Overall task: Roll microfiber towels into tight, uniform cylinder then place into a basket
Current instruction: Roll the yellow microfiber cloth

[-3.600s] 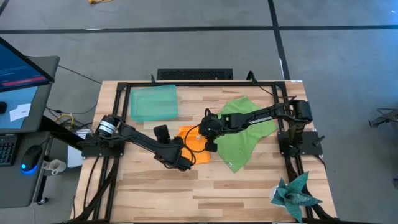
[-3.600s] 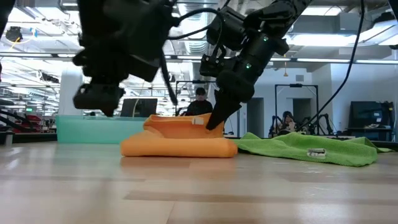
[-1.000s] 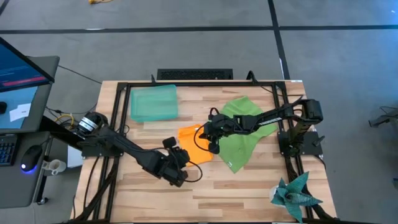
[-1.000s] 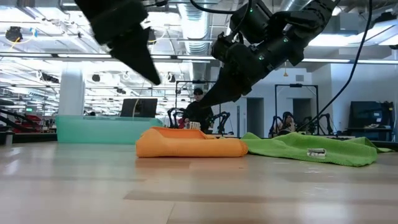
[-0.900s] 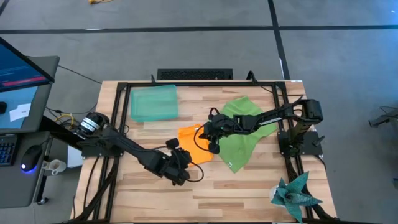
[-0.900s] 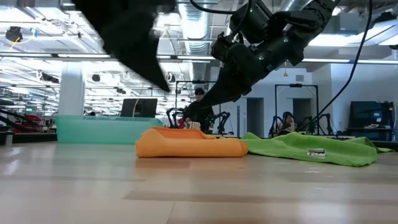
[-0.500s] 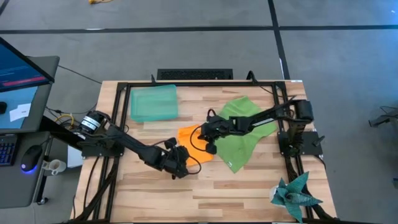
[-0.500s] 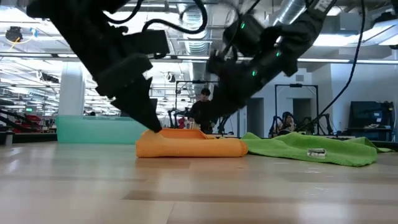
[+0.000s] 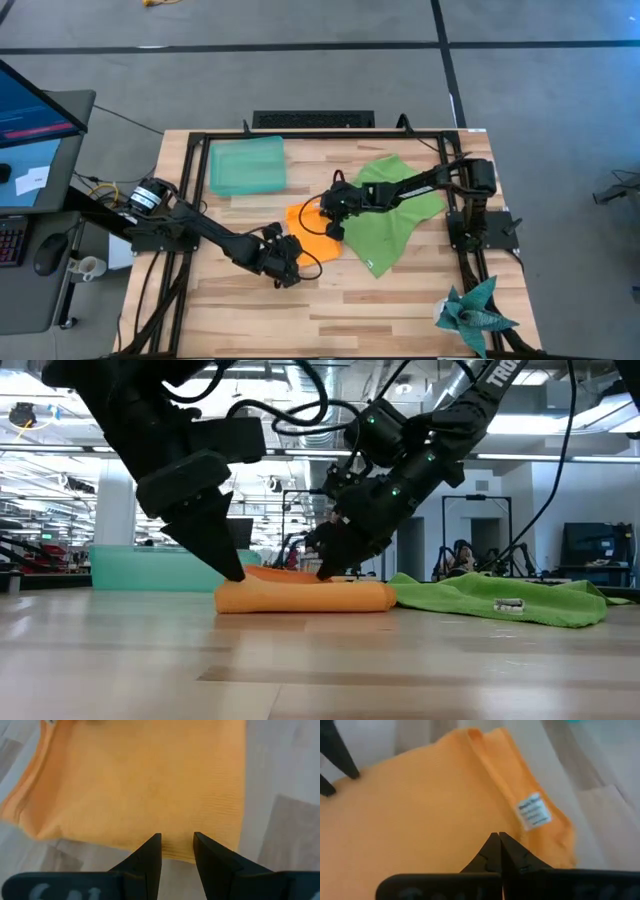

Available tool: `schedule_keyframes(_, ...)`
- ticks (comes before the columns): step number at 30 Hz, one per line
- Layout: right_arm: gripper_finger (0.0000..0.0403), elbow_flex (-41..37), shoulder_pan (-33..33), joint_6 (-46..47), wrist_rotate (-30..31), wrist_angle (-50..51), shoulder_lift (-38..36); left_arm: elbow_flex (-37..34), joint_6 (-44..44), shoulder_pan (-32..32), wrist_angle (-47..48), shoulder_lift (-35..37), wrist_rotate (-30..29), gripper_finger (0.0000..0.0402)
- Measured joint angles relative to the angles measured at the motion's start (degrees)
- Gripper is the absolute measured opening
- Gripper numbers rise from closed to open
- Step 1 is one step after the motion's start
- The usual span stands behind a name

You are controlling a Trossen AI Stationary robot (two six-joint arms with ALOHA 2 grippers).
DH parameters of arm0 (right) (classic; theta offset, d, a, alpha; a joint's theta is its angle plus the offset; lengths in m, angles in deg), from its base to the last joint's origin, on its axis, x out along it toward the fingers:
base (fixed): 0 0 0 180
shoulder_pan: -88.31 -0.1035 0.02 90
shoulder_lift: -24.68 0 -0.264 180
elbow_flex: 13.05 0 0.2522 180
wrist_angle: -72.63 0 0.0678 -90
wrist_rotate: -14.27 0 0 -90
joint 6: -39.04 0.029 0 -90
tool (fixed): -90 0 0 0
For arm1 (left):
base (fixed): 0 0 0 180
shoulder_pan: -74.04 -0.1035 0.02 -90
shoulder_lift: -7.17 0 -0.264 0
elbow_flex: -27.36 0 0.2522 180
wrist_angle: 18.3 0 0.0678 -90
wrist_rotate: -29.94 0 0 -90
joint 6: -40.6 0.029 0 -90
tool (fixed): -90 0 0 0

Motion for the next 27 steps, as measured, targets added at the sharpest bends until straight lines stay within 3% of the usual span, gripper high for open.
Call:
schedule_keyframes(14, 0.0010, 0.0, 2.1, 2.8, 1.7, 1.9, -0.1, 0.0, -0.1, -0.6, 4.2, 0.0, -0.8, 0.0105)
schedule_keyframes(19, 0.0012, 0.0, 2.1, 2.6, 2.3, 4.5, -3.3, 1.1, -1.1, 1.6, 7.5, 1.1, -3.3, 0.0105)
schedule_keyframes(27, 0.0013, -0.1, -2.5, 1.3, 2.7, 8.9, -7.7, 1.9, -1.8, 4.2, 7.1, 1.7, -7.0, 0.0105)
